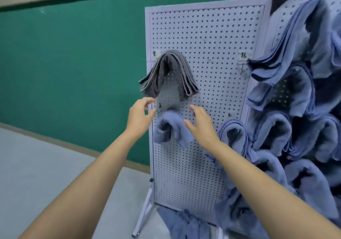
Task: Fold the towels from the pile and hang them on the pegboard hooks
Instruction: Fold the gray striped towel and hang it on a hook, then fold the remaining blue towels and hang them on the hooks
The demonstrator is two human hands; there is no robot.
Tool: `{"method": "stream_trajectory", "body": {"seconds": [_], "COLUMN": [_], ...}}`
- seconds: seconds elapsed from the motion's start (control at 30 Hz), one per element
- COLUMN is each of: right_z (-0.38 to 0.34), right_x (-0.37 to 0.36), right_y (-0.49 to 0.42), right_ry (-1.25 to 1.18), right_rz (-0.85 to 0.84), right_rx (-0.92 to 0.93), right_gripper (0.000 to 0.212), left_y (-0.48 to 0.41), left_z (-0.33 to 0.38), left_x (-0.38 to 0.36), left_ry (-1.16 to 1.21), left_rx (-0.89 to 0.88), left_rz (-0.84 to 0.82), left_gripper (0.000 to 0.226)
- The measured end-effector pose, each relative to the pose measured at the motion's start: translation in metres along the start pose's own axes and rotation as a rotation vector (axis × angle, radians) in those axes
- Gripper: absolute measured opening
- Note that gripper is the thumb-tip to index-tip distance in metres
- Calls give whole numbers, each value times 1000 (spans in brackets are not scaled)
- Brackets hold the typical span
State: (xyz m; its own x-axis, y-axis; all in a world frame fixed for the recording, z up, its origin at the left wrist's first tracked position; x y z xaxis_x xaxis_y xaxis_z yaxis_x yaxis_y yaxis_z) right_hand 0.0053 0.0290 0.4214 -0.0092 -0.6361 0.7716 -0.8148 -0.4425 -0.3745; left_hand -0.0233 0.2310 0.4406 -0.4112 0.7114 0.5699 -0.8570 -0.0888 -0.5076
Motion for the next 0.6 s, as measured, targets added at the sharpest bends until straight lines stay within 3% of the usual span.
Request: {"method": "stream_trajectory", "body": {"seconds": [0.13, 0.37, 0.53, 0.6], "right_z": [35, 126, 202, 231], "right_x": [-53, -168, -238, -263], "right_y": [56, 144, 190, 199], "right_ry": [-67, -130, -108, -124], "right_rz": [-203, -475, -639, -689], "right_rx": [-81, -302, -468, -556], "right_gripper": [32, 21, 16, 16], "left_y": [65, 172, 218, 226], "left_z": [-39, -123, -185, -209], "left_x": [-29, -108, -189, -226], "left_ry": [-19, -3, 14, 24], "left_rx": [168, 435, 508, 511], "left_rz": [-199, -525, -687, -753], "left_gripper": [22, 16, 10, 19]}}
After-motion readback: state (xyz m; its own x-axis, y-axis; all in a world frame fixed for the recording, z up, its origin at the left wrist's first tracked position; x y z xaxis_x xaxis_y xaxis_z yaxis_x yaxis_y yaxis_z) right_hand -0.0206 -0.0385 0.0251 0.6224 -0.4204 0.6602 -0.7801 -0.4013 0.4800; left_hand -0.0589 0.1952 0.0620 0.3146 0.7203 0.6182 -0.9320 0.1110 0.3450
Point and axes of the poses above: each hand's wrist, its own y-axis away from the middle knuckle, its own x-axis out of the back of the hand, z = x × y, the point moved 2 cm from there along -y, towards the middle knuckle, and after that the axes turned 14 degrees about -z, right-handed, at the moved point
